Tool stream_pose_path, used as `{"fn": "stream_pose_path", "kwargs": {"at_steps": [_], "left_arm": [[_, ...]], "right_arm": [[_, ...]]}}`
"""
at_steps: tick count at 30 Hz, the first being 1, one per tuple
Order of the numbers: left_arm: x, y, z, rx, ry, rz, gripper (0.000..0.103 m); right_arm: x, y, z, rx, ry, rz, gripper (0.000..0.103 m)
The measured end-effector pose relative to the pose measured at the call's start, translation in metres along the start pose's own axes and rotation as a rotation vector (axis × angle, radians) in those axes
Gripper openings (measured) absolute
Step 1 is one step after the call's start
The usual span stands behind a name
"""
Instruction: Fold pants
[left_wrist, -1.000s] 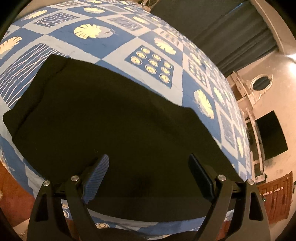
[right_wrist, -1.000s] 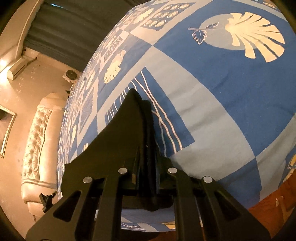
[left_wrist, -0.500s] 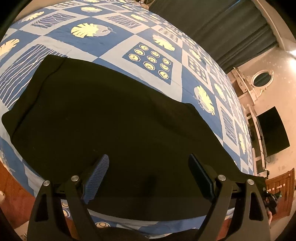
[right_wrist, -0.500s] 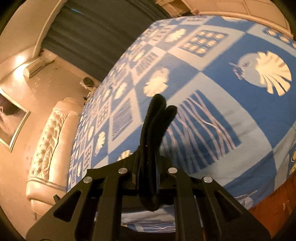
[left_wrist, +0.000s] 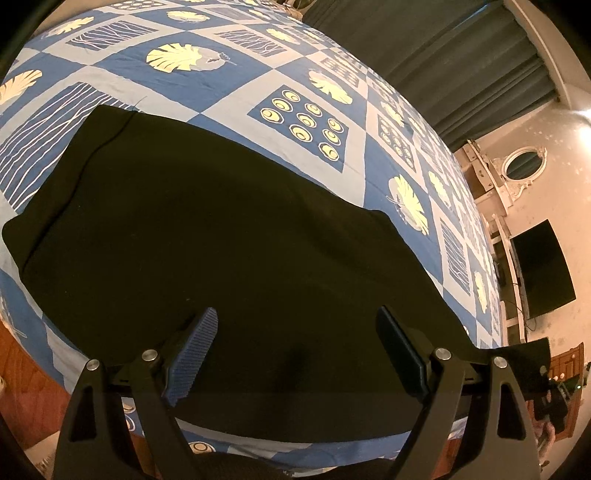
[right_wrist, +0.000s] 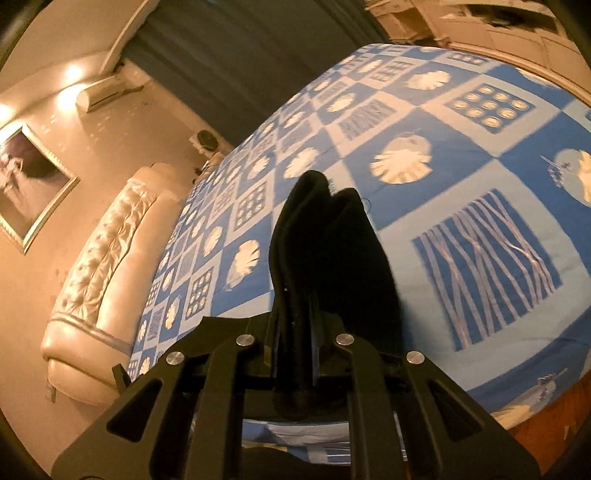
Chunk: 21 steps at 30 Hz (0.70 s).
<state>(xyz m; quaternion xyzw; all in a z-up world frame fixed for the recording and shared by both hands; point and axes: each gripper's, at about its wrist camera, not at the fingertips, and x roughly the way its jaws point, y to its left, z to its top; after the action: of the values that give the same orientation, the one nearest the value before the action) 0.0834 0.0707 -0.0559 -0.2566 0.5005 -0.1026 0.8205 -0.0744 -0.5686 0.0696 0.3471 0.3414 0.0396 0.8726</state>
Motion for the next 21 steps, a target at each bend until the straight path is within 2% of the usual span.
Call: {"fn": "stream_pose_path", "kwargs": {"at_steps": [9,21], "left_arm": [[0.000,-0.005,0.002,0.033,-0.005,0.008,0.086],[-0.006,-0.012,0.001,0.072,-0.050,0.022,0.086]], "right_arm": [[0.034,0.069,-0.016,-0.070,0.043,0.057,0.011],[0.096,0.128,-0.050,-0.173,0.133,0.035,0.011]]}}
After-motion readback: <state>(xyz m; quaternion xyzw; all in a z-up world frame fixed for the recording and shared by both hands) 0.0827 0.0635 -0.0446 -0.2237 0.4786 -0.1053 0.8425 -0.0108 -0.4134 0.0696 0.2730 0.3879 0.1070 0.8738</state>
